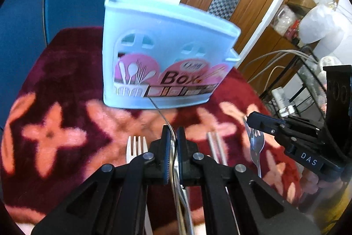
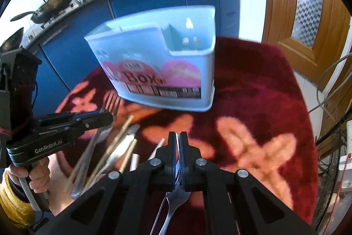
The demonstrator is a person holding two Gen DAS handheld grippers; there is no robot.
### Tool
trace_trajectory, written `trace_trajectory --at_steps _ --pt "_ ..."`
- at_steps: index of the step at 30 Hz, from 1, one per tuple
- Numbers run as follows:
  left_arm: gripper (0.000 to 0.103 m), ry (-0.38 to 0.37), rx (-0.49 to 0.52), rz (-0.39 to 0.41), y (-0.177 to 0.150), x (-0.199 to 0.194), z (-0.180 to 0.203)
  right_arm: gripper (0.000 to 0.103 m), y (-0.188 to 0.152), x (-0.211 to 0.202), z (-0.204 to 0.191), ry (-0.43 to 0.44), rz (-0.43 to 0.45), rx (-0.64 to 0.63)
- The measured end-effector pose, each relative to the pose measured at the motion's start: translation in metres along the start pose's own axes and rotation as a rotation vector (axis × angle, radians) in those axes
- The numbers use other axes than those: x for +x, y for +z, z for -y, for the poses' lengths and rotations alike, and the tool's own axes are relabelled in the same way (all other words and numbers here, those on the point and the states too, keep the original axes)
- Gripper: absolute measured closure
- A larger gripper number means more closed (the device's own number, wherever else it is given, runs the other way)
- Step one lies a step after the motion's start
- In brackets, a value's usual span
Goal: Organize utensils
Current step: 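Close the left tool on a metal fork while the right tool grasps another metal fork, then lift both held forks and carry them over the blue utensil holder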
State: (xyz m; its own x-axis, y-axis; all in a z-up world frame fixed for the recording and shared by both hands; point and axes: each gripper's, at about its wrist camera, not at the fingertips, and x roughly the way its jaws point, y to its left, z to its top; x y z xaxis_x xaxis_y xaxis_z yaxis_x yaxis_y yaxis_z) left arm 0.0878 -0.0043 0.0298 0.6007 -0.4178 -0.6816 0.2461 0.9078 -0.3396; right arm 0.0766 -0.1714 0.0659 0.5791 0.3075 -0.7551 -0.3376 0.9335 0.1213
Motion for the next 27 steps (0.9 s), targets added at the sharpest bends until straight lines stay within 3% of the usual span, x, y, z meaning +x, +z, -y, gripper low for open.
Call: trace_trajectory --at_steps 13,27 --pt "0.103 -0.029 0.038 0.203 0.006 -0.072 0.024 0.1 0.012 -0.069 -0.017 -0.067 0.253 0.007" --pt "0.103 -0.016 0.042 0.332 0.036 -0.117 0.029 0.1 0.041 -0.105 -0.028 -0.139 0.381 -0.022"
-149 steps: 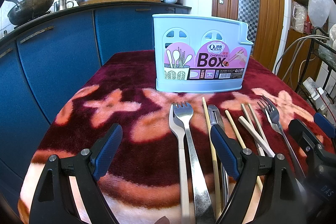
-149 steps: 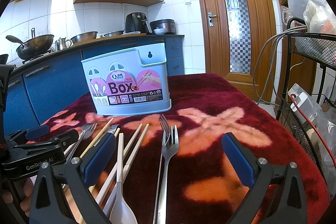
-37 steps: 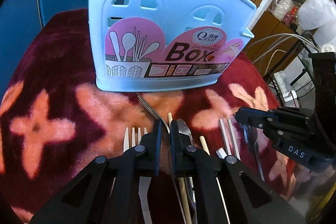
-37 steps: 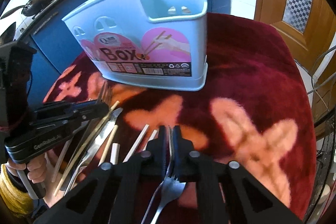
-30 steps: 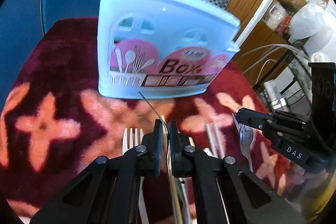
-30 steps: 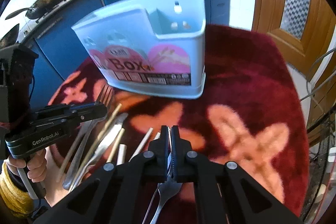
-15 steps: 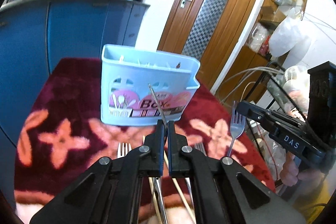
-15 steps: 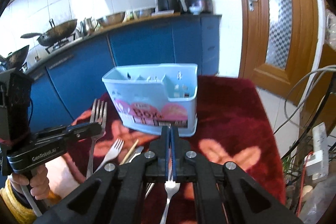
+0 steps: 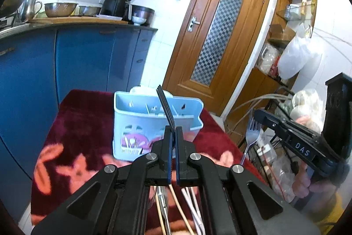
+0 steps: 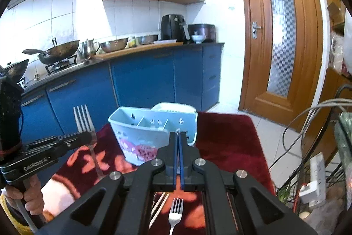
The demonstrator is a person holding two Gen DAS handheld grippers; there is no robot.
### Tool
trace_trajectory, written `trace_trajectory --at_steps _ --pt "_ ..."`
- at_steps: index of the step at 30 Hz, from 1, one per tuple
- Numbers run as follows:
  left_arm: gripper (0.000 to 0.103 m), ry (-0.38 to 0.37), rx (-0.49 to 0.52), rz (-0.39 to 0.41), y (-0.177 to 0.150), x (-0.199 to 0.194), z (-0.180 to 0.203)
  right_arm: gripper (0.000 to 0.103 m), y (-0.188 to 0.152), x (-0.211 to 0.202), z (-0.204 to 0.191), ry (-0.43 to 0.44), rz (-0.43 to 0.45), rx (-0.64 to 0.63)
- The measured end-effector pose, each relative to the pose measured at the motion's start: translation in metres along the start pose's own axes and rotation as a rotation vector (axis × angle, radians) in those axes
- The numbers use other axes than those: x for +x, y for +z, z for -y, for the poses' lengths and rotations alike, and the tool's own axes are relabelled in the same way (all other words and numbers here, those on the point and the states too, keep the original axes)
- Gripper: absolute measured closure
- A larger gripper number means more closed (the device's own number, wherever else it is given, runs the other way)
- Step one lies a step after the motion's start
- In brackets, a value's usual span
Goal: Organize utensils
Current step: 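Lift both held forks and carry them over the blue utensil holder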
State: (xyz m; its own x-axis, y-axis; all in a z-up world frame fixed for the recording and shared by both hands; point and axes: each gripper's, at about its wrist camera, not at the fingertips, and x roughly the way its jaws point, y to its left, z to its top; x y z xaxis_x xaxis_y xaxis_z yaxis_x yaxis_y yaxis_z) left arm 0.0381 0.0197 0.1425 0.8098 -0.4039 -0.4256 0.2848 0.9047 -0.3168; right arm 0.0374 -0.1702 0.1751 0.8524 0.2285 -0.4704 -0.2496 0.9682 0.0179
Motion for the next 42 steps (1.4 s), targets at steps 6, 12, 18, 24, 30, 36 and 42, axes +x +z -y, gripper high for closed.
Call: trace_trajectory --at_steps 6,12,18,24,30,36,42 --pt "0.103 0.019 0.02 0.067 0.033 -0.008 0.003 0.1 0.019 0.004 0.006 -0.025 0.024 0.01" --pt "0.103 0.042 0.035 0.13 0.077 -0.008 0.004 0.1 0.044 0.017 0.016 -0.065 0.038 0.013" --pt "0.103 0.065 0.049 0.172 0.119 0.002 0.004 0.1 0.073 0.036 0.024 -0.108 0.06 0.005" --pt "0.103 0.096 0.037 0.184 0.141 0.027 -0.007 0.1 0.098 0.06 0.024 -0.144 0.087 -0.014" --pt "0.103 0.1 -0.01 0.152 0.135 0.064 -0.029 0.1 0.105 0.091 0.02 -0.182 0.104 -0.049" --pt "0.103 0.109 -0.03 0.099 0.109 0.097 -0.047 0.1 0.09 0.127 0.017 -0.175 0.074 -0.059" --pt "0.103 0.105 -0.055 0.043 0.083 0.119 -0.062 0.1 0.067 0.152 0.014 -0.144 0.017 -0.068"
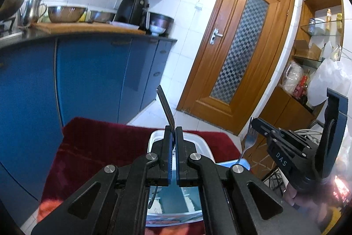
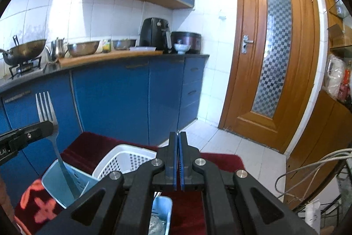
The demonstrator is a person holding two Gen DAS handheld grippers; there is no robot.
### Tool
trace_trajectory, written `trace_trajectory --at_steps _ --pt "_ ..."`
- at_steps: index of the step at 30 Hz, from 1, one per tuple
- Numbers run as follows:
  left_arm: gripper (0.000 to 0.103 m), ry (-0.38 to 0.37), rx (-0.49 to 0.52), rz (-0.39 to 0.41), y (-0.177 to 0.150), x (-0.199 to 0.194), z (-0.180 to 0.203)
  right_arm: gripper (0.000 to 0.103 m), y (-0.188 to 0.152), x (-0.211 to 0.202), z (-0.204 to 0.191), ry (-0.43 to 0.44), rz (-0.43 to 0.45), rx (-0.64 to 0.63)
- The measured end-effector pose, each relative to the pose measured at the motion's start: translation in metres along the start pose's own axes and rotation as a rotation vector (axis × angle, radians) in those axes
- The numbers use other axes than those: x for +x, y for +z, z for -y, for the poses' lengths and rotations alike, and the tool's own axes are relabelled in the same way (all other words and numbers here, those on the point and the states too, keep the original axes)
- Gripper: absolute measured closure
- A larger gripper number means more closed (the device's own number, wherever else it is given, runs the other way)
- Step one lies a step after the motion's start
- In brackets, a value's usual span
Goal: Organize utensils
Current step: 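Lift both held forks and carry them over the blue utensil holder, then open the left tool over the holder while the right tool releases its fork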
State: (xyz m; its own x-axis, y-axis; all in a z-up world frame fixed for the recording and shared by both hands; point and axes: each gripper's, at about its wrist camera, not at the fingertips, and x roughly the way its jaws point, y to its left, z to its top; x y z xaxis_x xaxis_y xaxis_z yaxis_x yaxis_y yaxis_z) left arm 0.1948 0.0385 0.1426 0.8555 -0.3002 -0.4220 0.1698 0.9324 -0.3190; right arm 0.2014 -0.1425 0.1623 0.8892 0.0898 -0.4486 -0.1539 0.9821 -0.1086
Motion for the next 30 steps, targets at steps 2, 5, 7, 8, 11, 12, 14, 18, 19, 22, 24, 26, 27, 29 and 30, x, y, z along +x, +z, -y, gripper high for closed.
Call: trace_trajectory --at_steps 2,5,7,8,11,12,14,18,19,22,24,26,27,29,30 --pt "0.103 0.0 -0.004 -0.016 -0.009 0.006 -0.004 0.1 -0.005 0.003 -0.002 0.01 -0.008 -0.003" --pt "0.103 0.002 -0.007 -0.032 -0.018 0.01 -0.005 0.1 -0.01 0.004 -0.004 0.02 -0.01 -0.01" --pt "0.103 0.001 -0.011 -0.044 -0.025 0.013 -0.007 0.1 -0.011 0.004 -0.005 0.027 -0.012 -0.009" --pt "0.103 0.001 -0.012 -0.047 -0.027 0.013 -0.007 0.1 -0.012 0.003 -0.005 0.032 -0.015 -0.006" --pt "0.103 0.001 -0.008 -0.058 -0.035 0.014 -0.007 0.099 -0.013 0.004 -0.007 0.051 -0.024 0.0" --pt "0.103 0.003 -0.003 -0.055 -0.038 0.013 -0.007 0.099 -0.014 0.003 -0.007 0.056 -0.023 -0.003" --pt "0.103 0.017 0.017 -0.047 -0.039 0.01 -0.003 0.099 -0.015 0.002 -0.009 0.064 -0.023 -0.007" --pt "0.103 0.019 0.033 -0.063 -0.039 0.007 0.002 0.098 -0.015 0.001 -0.009 0.1 -0.035 0.011" --pt "0.103 0.02 0.036 -0.066 -0.038 0.006 0.003 0.097 -0.014 0.0 -0.008 0.118 -0.039 0.028" --pt "0.101 0.03 0.059 -0.068 -0.035 0.002 0.008 0.085 -0.014 -0.001 -0.002 0.153 -0.046 0.08" --pt "0.095 0.035 0.074 -0.064 -0.033 -0.004 0.011 0.079 -0.012 -0.006 0.002 0.173 -0.041 0.105" --pt "0.083 0.04 0.085 -0.058 -0.031 -0.011 0.014 0.077 -0.01 -0.01 0.005 0.178 -0.036 0.119" --pt "0.081 0.041 0.089 -0.054 -0.031 -0.014 0.015 0.075 -0.008 -0.014 0.006 0.182 -0.03 0.128" --pt "0.081 0.041 0.098 -0.048 -0.029 -0.021 0.017 0.074 -0.006 -0.02 0.008 0.182 -0.021 0.137" --pt "0.081 0.042 0.1 -0.047 -0.028 -0.024 0.018 0.074 -0.005 -0.025 0.009 0.184 -0.016 0.14"
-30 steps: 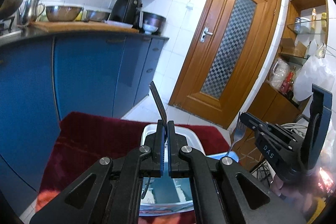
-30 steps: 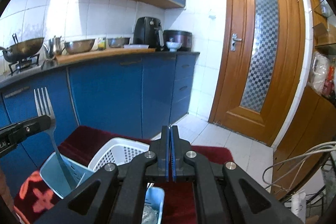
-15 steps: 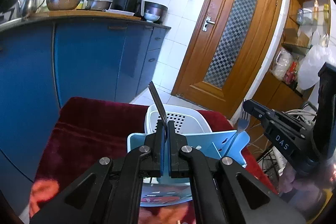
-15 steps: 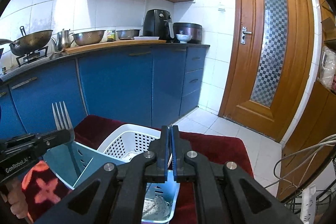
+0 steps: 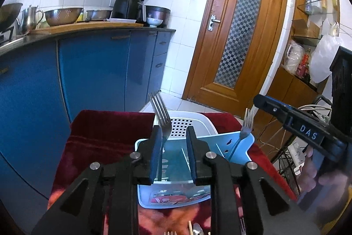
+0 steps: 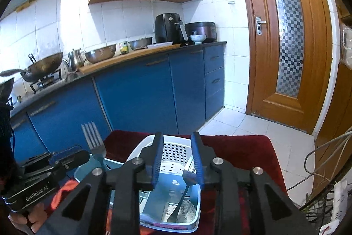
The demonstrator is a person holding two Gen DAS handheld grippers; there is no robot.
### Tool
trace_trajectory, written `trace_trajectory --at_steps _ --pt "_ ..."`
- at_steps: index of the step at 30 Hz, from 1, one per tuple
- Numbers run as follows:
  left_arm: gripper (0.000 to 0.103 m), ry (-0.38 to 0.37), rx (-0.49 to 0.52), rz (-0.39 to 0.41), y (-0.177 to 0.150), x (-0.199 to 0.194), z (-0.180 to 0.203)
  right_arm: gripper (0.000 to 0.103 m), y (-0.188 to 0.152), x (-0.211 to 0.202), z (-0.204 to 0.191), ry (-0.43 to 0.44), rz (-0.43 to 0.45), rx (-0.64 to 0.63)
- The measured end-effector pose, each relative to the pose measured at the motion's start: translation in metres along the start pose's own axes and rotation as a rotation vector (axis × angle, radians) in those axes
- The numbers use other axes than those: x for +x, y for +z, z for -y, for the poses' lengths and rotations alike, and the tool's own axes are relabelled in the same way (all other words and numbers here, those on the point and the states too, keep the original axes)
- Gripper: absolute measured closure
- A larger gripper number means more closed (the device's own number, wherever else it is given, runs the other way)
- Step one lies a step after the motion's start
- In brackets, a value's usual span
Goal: Organize utensils
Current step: 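Open the left tool over the holder while the right tool releases its fork, then withdraw both tools from the holder back toward the loose utensils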
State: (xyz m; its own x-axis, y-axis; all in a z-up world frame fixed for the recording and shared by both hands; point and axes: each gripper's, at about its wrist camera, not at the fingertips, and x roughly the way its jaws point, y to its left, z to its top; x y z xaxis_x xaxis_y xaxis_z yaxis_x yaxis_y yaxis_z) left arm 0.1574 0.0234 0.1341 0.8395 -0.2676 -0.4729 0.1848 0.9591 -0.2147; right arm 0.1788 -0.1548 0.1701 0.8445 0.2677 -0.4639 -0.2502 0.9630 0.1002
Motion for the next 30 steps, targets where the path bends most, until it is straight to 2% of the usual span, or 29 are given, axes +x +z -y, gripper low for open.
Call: trace_trajectory --at_steps 8,15,20,26,30 --pt "0.081 0.009 0.014 0.003 0.002 -0.031 0.005 0.073 0.004 -0.035 -0.002 0.024 0.003 0.02" --pt "0.081 0.036 0.045 -0.014 -0.005 -0.066 0.007 0.073 -0.007 -0.068 -0.007 0.057 -0.035 0.048" --pt "0.081 0.074 0.065 -0.058 -0.019 -0.084 0.008 0.073 -0.026 -0.081 -0.008 0.074 -0.122 0.095" --pt "0.081 0.052 0.028 -0.144 -0.047 -0.096 0.001 0.073 -0.057 -0.083 -0.008 0.058 -0.23 0.123" --pt "0.081 0.07 0.025 -0.174 -0.064 -0.096 -0.003 0.073 -0.08 -0.086 -0.008 0.044 -0.284 0.118"
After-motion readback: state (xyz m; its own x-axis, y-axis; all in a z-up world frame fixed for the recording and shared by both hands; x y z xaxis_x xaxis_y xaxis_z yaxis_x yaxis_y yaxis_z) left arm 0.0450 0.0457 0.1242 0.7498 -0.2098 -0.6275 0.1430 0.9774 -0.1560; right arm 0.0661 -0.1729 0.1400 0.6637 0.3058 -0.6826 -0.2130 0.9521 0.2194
